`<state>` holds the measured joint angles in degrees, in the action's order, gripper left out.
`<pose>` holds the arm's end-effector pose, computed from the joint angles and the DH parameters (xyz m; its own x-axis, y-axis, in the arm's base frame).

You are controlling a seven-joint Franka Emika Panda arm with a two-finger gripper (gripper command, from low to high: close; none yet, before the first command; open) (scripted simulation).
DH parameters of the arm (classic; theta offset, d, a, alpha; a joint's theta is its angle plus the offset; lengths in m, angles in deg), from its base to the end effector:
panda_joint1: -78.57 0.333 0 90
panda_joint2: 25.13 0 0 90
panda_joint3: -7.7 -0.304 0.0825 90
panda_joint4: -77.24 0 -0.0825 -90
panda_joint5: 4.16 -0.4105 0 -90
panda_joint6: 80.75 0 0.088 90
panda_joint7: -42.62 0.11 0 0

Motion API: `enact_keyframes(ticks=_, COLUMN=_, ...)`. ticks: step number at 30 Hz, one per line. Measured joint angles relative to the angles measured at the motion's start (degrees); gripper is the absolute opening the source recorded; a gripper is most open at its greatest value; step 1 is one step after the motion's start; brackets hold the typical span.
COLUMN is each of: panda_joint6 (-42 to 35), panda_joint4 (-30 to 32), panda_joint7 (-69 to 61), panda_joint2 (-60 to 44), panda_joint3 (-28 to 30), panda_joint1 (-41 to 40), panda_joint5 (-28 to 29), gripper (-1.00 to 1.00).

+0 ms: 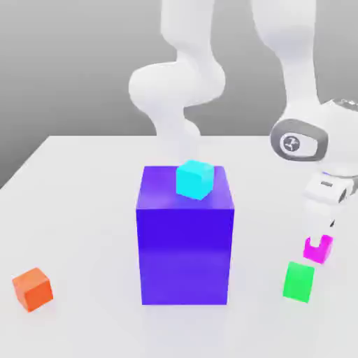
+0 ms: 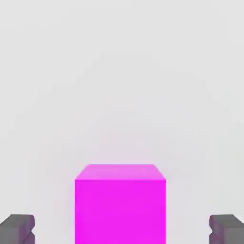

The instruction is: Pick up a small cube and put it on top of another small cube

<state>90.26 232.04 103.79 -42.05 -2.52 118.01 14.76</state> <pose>0.2297 0.3197 0.0971 0.9930 0.1177 -0.0004 0.1177 -0.9930 -0.0010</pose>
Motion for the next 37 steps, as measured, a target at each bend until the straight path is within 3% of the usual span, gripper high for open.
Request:
enact_keyframes(ticks=1, panda_joint6=1.25, panda_joint4=-0.34, panda_joint7=0.76, panda_joint2=-1.51, panda_joint3=1.73, panda_joint1=1.53, panda_joint5=0.9, gripper=-1.0)
enact_keyframes(ticks=8, panda_joint6=1.42, panda_joint4=-0.35, panda_joint7=0.91, panda_joint2=-1.63, panda_joint3=2.05, panda_joint1=1.85, panda_joint5=1.03, gripper=-1.0)
enact_keyframes(ticks=15, panda_joint6=-8.09, panda_joint4=2.35, panda_joint7=-8.29, panda_joint2=10.86, panda_joint3=-5.77, panda_joint1=-3.49, panda_joint5=-12.79, gripper=-1.0)
enact_keyframes(ticks=28, panda_joint6=-18.11, panda_joint4=-1.39, panda_joint7=16.62, panda_joint2=17.51, panda_joint3=-0.07, panda_joint1=-14.65, panda_joint5=-19.04, gripper=-1.0)
enact_keyframes(ticks=33, panda_joint6=-10.68, panda_joint4=-2.1, panda_joint7=21.24, panda_joint2=9.25, panda_joint3=0.33, panda_joint1=-15.15, panda_joint5=-15.18, gripper=-1.0)
enact_keyframes(ticks=34, panda_joint6=-8.96, panda_joint4=-2.2, panda_joint7=22.06, panda_joint2=7.4, panda_joint3=0.98, panda_joint1=-14.71, panda_joint5=-14.1, gripper=1.0)
enact_keyframes(ticks=37, panda_joint6=-8.96, panda_joint4=-2.2, panda_joint7=22.06, panda_joint2=7.4, panda_joint3=0.98, panda_joint1=-14.71, panda_joint5=-14.1, gripper=1.0)
